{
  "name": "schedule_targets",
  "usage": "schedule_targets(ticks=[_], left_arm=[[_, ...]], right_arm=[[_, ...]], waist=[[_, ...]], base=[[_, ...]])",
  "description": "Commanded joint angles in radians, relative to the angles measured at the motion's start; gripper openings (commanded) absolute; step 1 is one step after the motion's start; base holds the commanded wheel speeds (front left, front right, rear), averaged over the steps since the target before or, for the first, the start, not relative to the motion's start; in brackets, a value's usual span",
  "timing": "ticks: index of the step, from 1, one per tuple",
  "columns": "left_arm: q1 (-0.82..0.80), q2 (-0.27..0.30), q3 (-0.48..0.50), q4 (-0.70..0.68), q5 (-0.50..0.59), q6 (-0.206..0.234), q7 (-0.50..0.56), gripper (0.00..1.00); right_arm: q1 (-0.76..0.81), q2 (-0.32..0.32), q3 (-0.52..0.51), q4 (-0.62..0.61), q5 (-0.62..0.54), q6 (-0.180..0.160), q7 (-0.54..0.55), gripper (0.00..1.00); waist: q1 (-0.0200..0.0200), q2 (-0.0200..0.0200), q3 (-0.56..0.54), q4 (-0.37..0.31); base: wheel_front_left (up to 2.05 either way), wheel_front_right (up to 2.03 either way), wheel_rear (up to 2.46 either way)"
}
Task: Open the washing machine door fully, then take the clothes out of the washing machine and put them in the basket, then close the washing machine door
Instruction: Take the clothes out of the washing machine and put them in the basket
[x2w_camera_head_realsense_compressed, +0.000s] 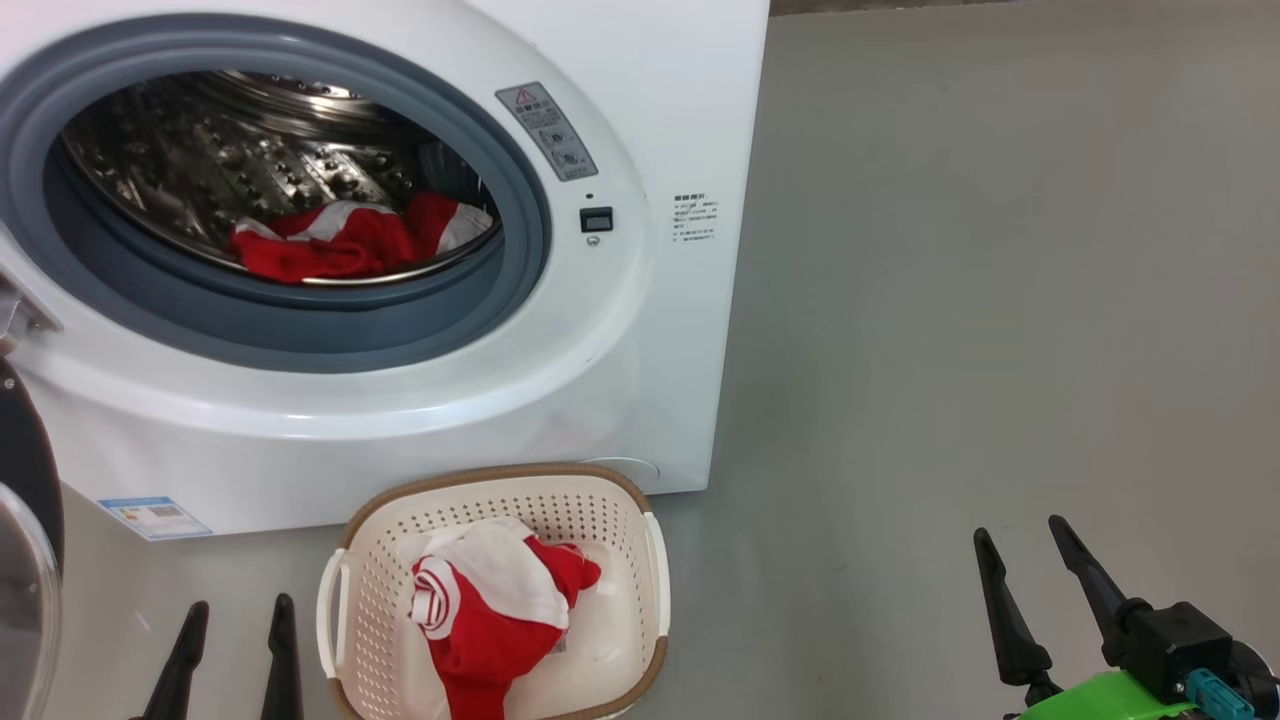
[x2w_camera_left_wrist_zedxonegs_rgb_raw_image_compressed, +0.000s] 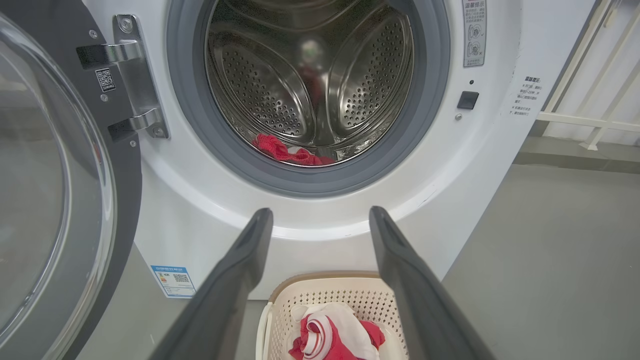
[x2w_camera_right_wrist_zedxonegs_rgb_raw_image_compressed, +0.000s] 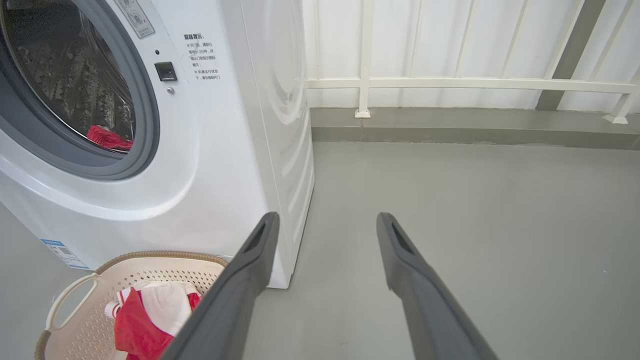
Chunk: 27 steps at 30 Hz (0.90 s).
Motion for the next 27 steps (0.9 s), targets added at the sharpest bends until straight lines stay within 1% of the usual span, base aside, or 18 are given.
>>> schedule_targets(ticks=[1, 12, 17, 20, 24, 25, 27], left_arm=[[-0.008, 0.005, 0.038, -0.031, 0.007, -0.005, -0.005, 1.0], [-0.026, -0.003, 0.034, -0.039, 0.011, -0.005, -0.005, 1.0], [-0.07, 0.004, 0.014, -0.017, 0.024, -0.005, -0.005, 1.0], [-0.131, 0.022, -0.006, 0.02, 0.045, -0.005, -0.005, 1.0], [-0.259, 0.05, -0.022, 0.101, 0.09, -0.001, -0.005, 1.0], [-0.341, 0.071, -0.037, 0.155, 0.117, 0.002, -0.005, 1.0], [-0.43, 0.096, -0.053, 0.218, 0.147, 0.01, -0.005, 1.0]], right_arm=[[-0.007, -0.009, 0.02, -0.028, 0.001, 0.005, -0.006, 1.0], [-0.024, -0.009, 0.021, -0.034, 0.002, 0.005, -0.006, 1.0], [-0.043, -0.009, 0.024, -0.035, 0.006, 0.005, -0.006, 1.0], [-0.061, -0.009, 0.032, -0.034, 0.008, 0.005, -0.006, 1.0], [-0.098, -0.009, 0.047, -0.036, 0.015, 0.005, -0.006, 1.0], [-0.121, -0.009, 0.06, -0.036, 0.018, 0.005, -0.006, 1.0], [-0.148, -0.009, 0.073, -0.035, 0.02, 0.005, -0.006, 1.0]], waist=[[0.0, -0.0001, 0.003, -0.001], [0.0, -0.0001, 0.034, -0.002], [0.0, -0.0001, 0.065, 0.003], [0.0, -0.0001, 0.096, 0.008], [0.0, -0.0001, 0.149, 0.01], [0.0, -0.0001, 0.179, 0.007], [0.0, -0.0001, 0.212, 0.004]], base=[[0.0, 0.0, 0.0], [0.0, 0.0, 0.0], [0.0, 0.0, 0.0], [0.0, 0.0, 0.0], [0.0, 0.0, 0.0], [0.0, 0.0, 0.0], [0.0, 0.0, 0.0]])
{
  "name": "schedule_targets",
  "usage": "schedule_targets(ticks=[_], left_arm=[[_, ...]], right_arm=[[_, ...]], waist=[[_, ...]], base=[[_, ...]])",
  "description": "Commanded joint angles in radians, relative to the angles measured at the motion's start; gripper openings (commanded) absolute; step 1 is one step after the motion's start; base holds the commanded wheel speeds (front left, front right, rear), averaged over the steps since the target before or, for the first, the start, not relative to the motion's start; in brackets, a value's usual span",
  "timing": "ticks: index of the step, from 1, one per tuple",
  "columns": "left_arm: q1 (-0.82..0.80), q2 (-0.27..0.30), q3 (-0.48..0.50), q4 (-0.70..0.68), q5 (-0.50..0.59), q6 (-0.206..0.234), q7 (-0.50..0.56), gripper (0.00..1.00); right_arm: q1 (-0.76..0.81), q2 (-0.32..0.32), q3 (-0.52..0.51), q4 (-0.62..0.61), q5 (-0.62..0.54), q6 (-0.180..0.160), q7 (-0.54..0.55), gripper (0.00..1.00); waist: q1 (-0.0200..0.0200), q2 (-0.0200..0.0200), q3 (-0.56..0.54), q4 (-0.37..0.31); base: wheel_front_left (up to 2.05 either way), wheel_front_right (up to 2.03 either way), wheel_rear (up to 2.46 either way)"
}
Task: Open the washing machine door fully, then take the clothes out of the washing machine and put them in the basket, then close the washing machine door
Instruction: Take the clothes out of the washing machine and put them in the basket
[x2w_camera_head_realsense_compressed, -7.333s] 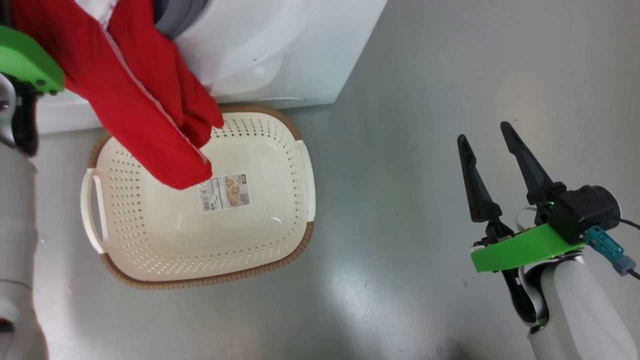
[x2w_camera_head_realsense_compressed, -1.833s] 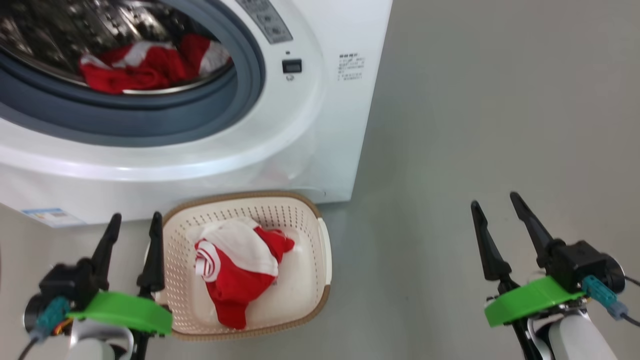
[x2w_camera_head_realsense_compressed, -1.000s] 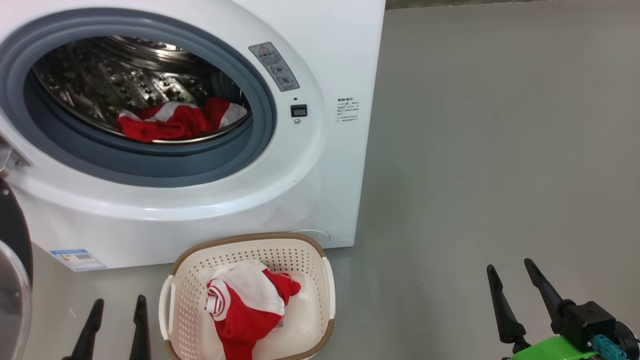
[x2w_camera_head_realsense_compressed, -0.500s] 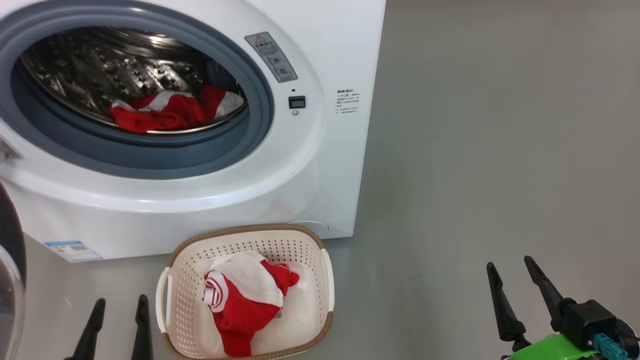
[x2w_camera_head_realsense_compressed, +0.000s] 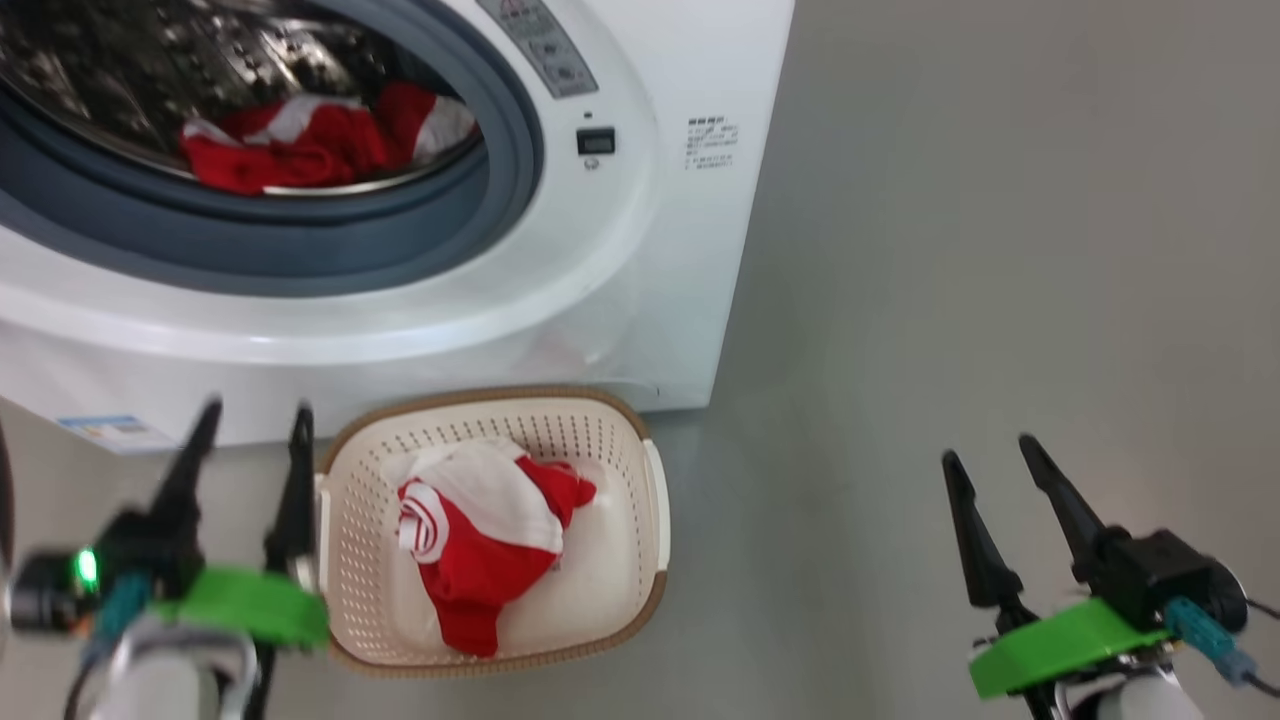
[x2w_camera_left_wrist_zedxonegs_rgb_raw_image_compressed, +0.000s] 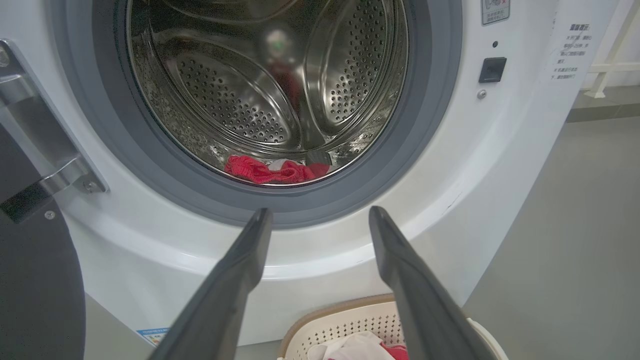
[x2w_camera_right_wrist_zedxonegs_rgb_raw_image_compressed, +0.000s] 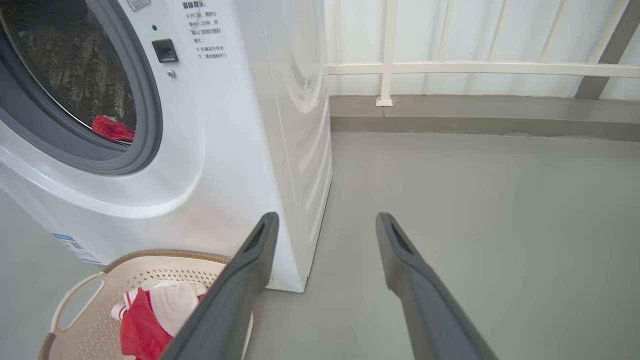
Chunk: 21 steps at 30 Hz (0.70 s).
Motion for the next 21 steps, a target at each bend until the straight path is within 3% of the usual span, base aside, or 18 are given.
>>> schedule_targets(ticks=[1, 12, 21], left_arm=[[-0.094, 0.046, 0.016, 0.027, 0.029, 0.011, -0.005, 1.0], [-0.502, 0.143, -0.091, 0.321, 0.183, 0.062, 0.041, 1.0], [-0.741, 0.206, -0.151, 0.537, 0.266, 0.099, 0.097, 1.0]], right_arm=[[-0.046, -0.009, 0.035, -0.024, 0.011, 0.005, -0.006, 1.0], [-0.14, -0.009, 0.073, -0.035, 0.045, 0.005, -0.006, 1.0], [-0.174, -0.009, 0.093, -0.039, 0.076, 0.005, -0.006, 1.0]], waist=[[0.0, 0.0, 0.072, -0.004], [0.0, 0.0, 0.195, -0.037], [0.0, 0.0, 0.25, -0.068]], base=[[0.0, 0.0, 0.0], [0.0, 0.0, 0.0], [0.0, 0.0, 0.0]])
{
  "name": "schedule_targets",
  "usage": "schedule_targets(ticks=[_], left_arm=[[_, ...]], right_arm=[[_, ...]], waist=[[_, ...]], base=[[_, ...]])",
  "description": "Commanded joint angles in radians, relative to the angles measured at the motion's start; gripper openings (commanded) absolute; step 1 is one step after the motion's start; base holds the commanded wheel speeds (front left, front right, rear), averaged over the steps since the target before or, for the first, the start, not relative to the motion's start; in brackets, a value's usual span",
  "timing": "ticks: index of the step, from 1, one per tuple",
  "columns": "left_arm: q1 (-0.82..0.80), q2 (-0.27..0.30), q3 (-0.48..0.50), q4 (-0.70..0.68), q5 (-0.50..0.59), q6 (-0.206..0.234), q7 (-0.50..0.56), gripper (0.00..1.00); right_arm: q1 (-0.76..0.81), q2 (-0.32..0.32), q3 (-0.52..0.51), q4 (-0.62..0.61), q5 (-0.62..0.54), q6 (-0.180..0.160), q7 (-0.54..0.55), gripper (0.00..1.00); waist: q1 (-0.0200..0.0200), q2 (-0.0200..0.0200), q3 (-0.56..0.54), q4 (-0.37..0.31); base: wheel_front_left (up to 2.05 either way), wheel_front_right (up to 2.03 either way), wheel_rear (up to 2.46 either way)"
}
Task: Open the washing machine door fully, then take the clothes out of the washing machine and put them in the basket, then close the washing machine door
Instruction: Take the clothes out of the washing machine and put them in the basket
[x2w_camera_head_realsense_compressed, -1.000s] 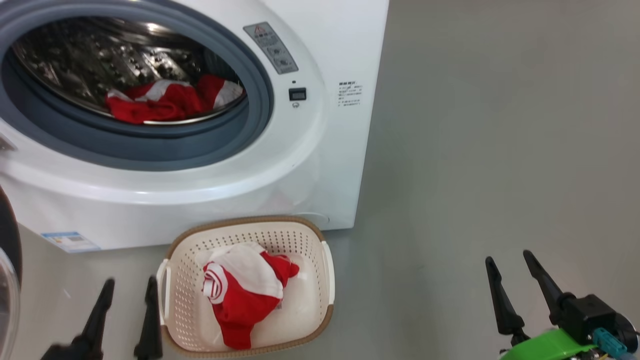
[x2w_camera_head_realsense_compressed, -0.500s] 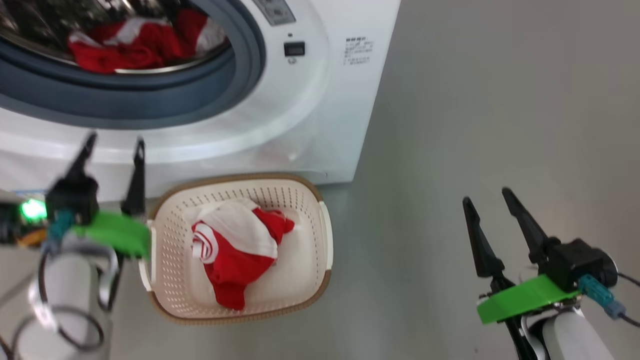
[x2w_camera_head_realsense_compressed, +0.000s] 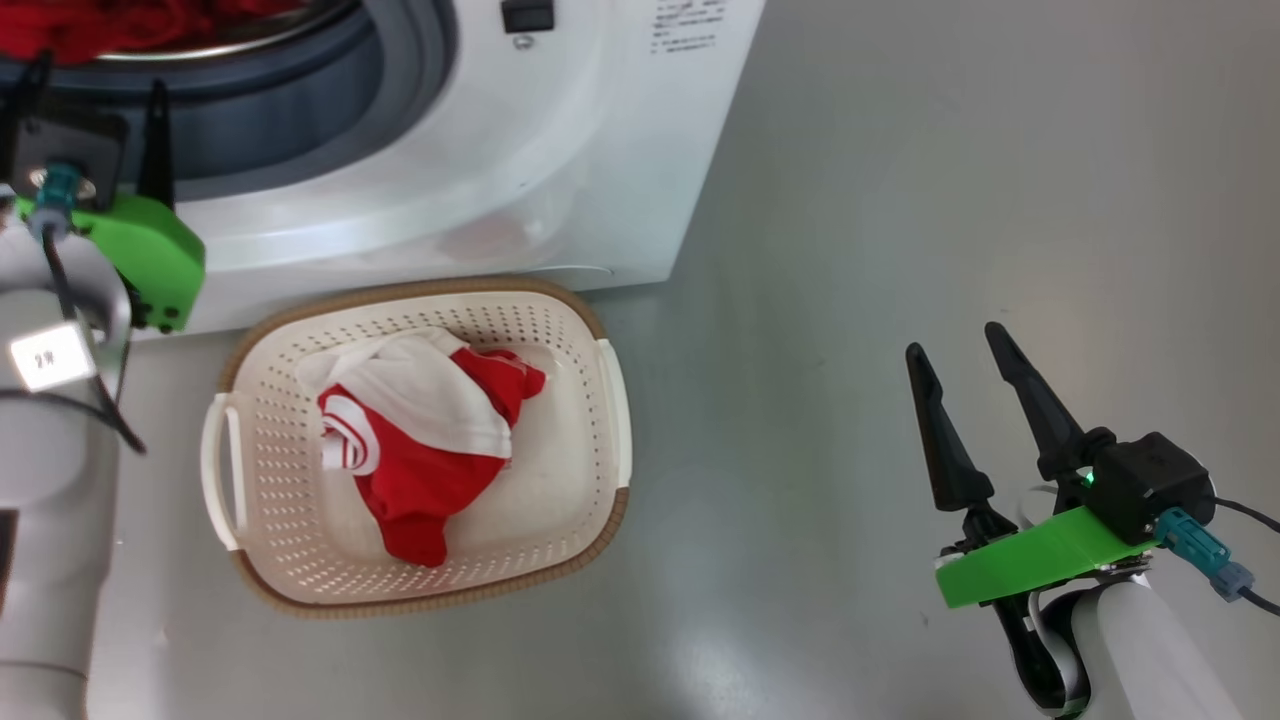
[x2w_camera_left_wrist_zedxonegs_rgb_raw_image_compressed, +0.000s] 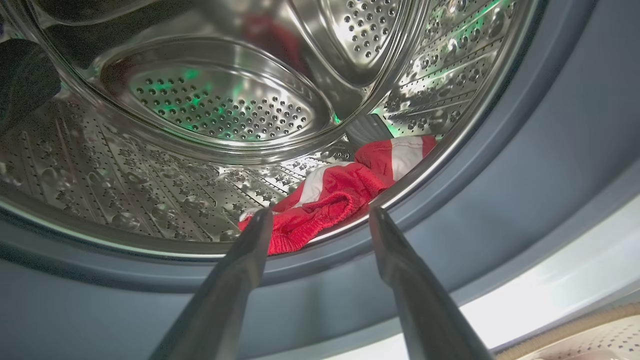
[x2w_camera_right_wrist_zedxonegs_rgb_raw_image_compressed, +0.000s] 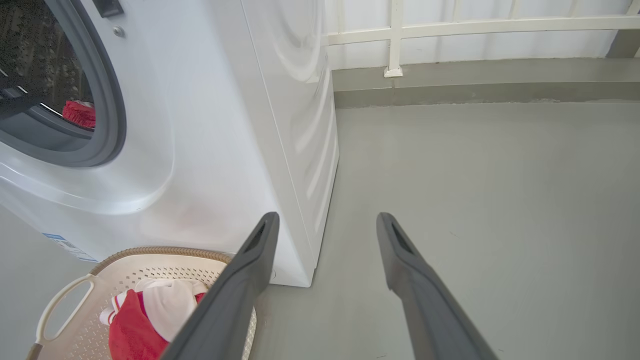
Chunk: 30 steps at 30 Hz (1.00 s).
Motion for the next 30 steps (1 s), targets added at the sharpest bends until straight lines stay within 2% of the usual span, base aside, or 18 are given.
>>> schedule_targets(ticks=[1, 16, 30], left_arm=[[-0.024, 0.057, 0.015, -0.002, 0.011, 0.014, 0.006, 1.0], [-0.279, 0.13, -0.032, 0.275, 0.05, 0.058, 0.063, 1.0], [-0.365, 0.178, -0.068, 0.353, 0.064, 0.104, 0.116, 1.0]], right_arm=[[-0.01, -0.006, 0.026, -0.025, 0.013, 0.005, -0.006, 1.0], [-0.048, -0.006, 0.048, -0.036, 0.035, 0.005, -0.006, 1.0], [-0.059, -0.006, 0.085, -0.044, 0.061, 0.005, -0.006, 1.0]], waist=[[0.0, 0.0, 0.016, -0.017], [0.0, 0.0, 0.089, -0.066], [0.0, 0.0, 0.136, -0.115]], base=[[0.0, 0.0, 0.0], [0.0, 0.0, 0.0], [0.0, 0.0, 0.0]])
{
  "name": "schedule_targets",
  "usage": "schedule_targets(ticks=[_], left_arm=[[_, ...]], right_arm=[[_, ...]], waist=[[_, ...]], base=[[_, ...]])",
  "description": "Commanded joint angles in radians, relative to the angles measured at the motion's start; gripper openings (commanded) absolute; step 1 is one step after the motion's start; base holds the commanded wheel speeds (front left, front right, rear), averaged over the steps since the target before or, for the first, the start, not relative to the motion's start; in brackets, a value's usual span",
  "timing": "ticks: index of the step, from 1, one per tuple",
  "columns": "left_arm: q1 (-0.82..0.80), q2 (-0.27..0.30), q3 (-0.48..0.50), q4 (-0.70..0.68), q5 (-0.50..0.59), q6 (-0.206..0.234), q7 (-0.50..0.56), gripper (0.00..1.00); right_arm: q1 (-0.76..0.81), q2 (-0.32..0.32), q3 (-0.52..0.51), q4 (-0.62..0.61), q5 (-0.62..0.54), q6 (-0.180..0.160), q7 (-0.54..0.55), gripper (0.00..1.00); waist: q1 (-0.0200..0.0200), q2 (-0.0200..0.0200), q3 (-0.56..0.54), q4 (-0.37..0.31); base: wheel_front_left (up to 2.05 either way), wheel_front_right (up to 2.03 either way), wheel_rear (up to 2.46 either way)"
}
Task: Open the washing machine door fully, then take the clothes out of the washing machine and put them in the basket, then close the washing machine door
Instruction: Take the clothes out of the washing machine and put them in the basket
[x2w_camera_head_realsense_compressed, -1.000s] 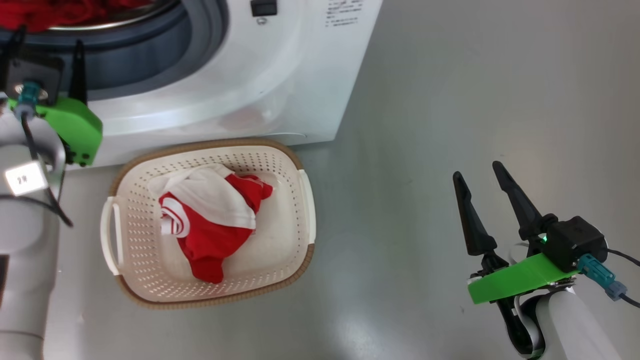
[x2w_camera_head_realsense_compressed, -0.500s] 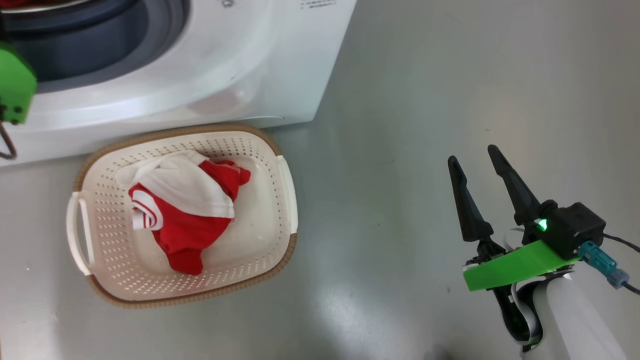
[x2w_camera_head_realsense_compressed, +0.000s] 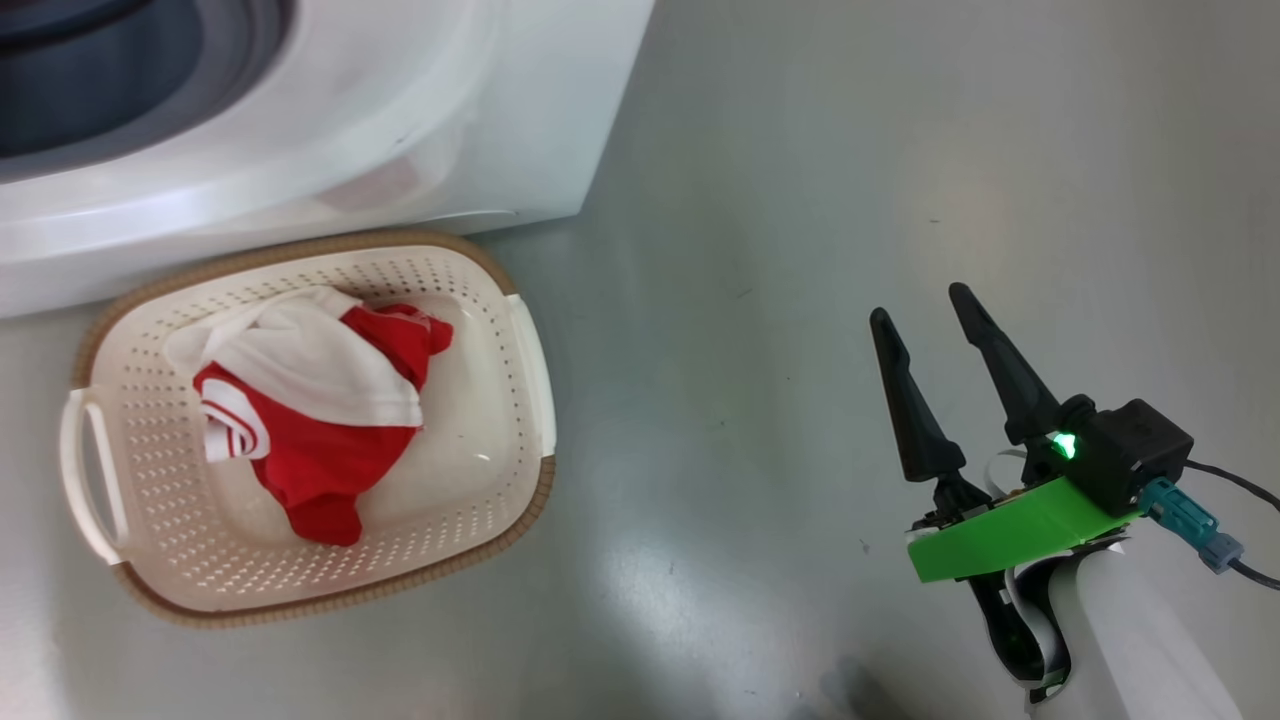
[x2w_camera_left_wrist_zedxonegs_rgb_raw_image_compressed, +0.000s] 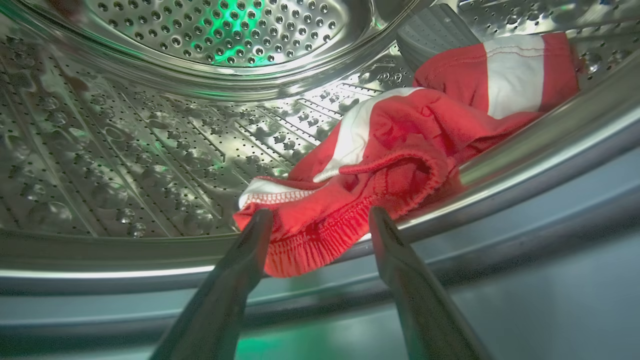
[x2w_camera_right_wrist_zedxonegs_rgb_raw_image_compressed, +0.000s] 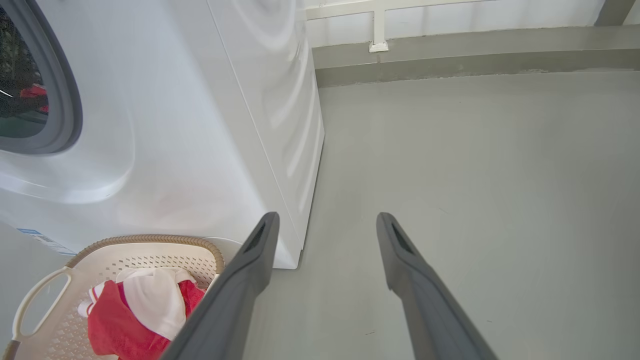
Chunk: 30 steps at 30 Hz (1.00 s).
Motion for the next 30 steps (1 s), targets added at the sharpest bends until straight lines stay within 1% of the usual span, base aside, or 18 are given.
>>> schedule_targets(ticks=[1, 6, 7, 8, 9, 10, 11, 12, 13, 17, 22, 26, 30], left_arm=[[-0.022, 0.064, 0.004, -0.013, 0.011, 0.015, 0.005, 1.0], [-0.03, 0.078, -0.003, -0.003, 0.006, 0.023, 0.02, 1.0], [-0.03, 0.081, -0.005, -0.001, 0.005, 0.023, 0.023, 0.83], [-0.03, 0.084, -0.007, 0.0, 0.004, 0.024, 0.026, 0.6], [-0.029, 0.088, -0.008, 0.002, 0.003, 0.026, 0.028, 0.48], [-0.027, 0.092, -0.011, 0.003, 0.004, 0.027, 0.031, 0.39], [-0.025, 0.095, -0.013, 0.004, 0.002, 0.027, 0.032, 0.25], [-0.024, 0.098, -0.013, 0.005, 0.0, 0.027, 0.032, 0.15], [-0.023, 0.101, -0.015, 0.006, -0.001, 0.027, 0.032, 0.0], [-0.021, 0.105, -0.02, 0.008, -0.009, 0.026, 0.029, 0.0], [-0.022, 0.095, -0.01, 0.009, -0.04, 0.012, -0.021, 0.0], [-0.012, 0.065, 0.016, 0.008, -0.087, 0.0, -0.087, 0.0], [0.016, 0.023, 0.029, 0.002, -0.122, -0.009, -0.163, 0.0]], right_arm=[[0.0, -0.004, 0.026, -0.023, 0.009, 0.005, -0.006, 1.0], [0.0, -0.004, 0.028, -0.023, 0.013, 0.005, -0.006, 1.0], [0.001, -0.004, 0.029, -0.022, 0.014, 0.005, -0.006, 1.0], [0.001, -0.004, 0.03, -0.022, 0.014, 0.005, -0.006, 1.0], [0.001, -0.004, 0.031, -0.022, 0.015, 0.005, -0.006, 1.0], [0.001, -0.004, 0.031, -0.022, 0.016, 0.005, -0.006, 1.0], [0.001, -0.004, 0.032, -0.021, 0.016, 0.005, -0.006, 1.0], [0.001, -0.004, 0.032, -0.021, 0.016, 0.005, -0.006, 1.0], [0.001, -0.004, 0.032, -0.021, 0.016, 0.005, -0.006, 1.0], [0.0, -0.004, 0.031, -0.019, 0.015, 0.005, -0.006, 1.0], [-0.001, -0.004, 0.026, -0.016, 0.013, 0.005, -0.006, 1.0], [0.0, -0.004, 0.02, -0.015, 0.007, 0.005, -0.006, 1.0], [0.01, -0.004, 0.01, -0.012, -0.004, 0.005, -0.006, 1.0]], waist=[[0.0, 0.0, 0.008, -0.011], [0.0, 0.0, 0.013, -0.021], [0.0, 0.0, 0.013, -0.022], [0.0, 0.0, 0.014, -0.024], [0.0, 0.0, 0.014, -0.025], [0.0, 0.0, 0.013, -0.026], [0.0, 0.0, 0.012, -0.027], [0.0, 0.0, 0.012, -0.028], [0.0, 0.0, 0.011, -0.028], [0.0, 0.0, 0.011, -0.027], [0.0, 0.0, 0.005, -0.019], [0.0, 0.0, -0.011, -0.006], [0.0, 0.0, -0.035, 0.014]], base=[[0.0, 0.0, 0.0], [0.0, 0.0, 0.0], [0.0, 0.0, 0.0], [0.0, 0.0, 0.0], [0.0, 0.0, 0.0], [0.0, 0.0, 0.0], [0.0, 0.0, 0.0], [0.0, 0.0, 0.0], [0.0, 0.0, 0.0], [0.0, 0.0, 0.0], [0.0, 0.0, 0.0], [0.0, 0.0, 0.0], [0.0, 0.0, 0.0]])
